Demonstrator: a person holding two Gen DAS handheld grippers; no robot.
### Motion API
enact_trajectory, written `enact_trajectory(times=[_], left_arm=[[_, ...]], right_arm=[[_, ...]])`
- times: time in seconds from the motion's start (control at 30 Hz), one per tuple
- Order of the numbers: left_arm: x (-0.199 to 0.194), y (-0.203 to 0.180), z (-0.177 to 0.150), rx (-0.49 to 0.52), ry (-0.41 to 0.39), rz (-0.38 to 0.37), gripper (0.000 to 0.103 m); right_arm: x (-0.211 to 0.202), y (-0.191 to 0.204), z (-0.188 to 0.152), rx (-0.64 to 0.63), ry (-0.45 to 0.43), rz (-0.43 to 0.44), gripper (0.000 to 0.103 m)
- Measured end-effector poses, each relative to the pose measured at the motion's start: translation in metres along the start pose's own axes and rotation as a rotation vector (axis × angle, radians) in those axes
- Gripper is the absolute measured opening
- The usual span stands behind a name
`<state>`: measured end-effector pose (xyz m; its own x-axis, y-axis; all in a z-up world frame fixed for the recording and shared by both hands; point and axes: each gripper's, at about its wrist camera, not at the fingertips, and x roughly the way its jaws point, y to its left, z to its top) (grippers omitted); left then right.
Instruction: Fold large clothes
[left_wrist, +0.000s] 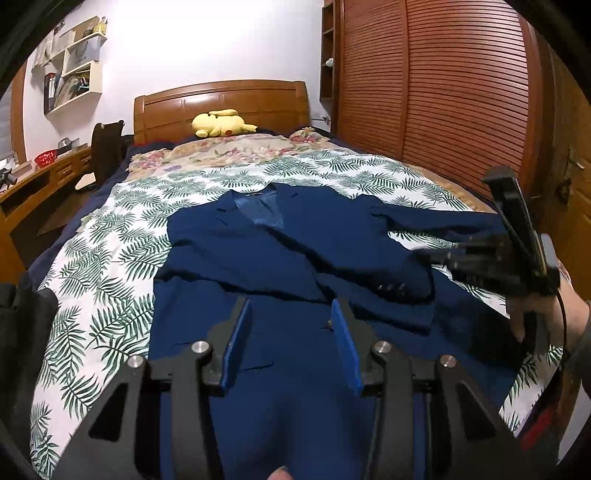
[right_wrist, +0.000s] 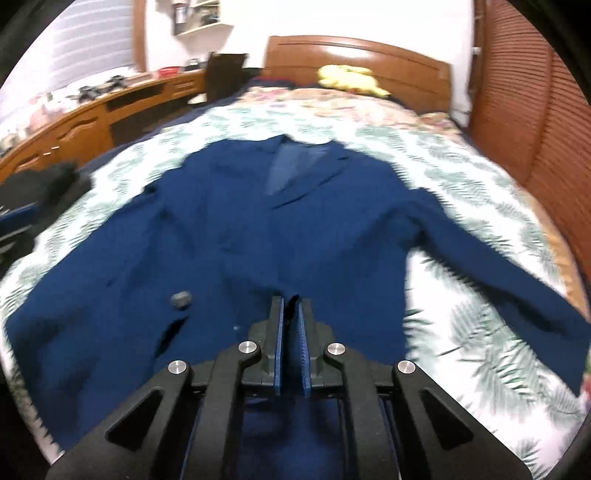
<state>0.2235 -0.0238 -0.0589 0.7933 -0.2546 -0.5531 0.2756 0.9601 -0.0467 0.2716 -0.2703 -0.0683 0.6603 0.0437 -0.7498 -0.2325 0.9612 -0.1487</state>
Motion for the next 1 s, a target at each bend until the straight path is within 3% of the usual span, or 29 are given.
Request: enact_trajectory(times=[0.3, 0.4, 0.47, 0.53, 0.6, 0.87, 1.0], left_arm=[[0.002, 0.002, 0.0, -0.002, 0.002, 0.011, 0.043], [0.002, 0.001, 0.0, 0.002, 0.004, 0.011, 0.043], [0.003, 0.0, -0.001, 0.005, 0.004, 0.011, 0.043], [0.003, 0.0, -0.001, 0.007, 0.004, 0.011, 0.043], [0.003, 0.0, -0.001, 0.005, 0.003, 0.012, 0.043], [0.001, 0.002, 0.0, 0.002, 0.003, 0.017, 0.043], [0.001, 0.003, 0.0, 0.004, 0.002, 0.019, 0.044]], right_arm=[[0.001, -0.05, 0.021, 0.07, -0.009, -0.176, 0.005], [-0.003, -0.054, 0.017, 0.091, -0.019, -0.149, 0.005], [-0.002, -0.049, 0.012, 0.087, -0.005, -0.124, 0.012], [-0.002, -0.041, 0.004, 0.083, 0.008, -0.1, 0.045], [-0.004, -0.033, -0.007, 0.091, 0.009, -0.043, 0.059], [0.0, 0.019, -0.04, -0.003, 0.12, 0.112, 0.059], [0.01, 0.036, -0.051, -0.084, 0.182, 0.08, 0.056]])
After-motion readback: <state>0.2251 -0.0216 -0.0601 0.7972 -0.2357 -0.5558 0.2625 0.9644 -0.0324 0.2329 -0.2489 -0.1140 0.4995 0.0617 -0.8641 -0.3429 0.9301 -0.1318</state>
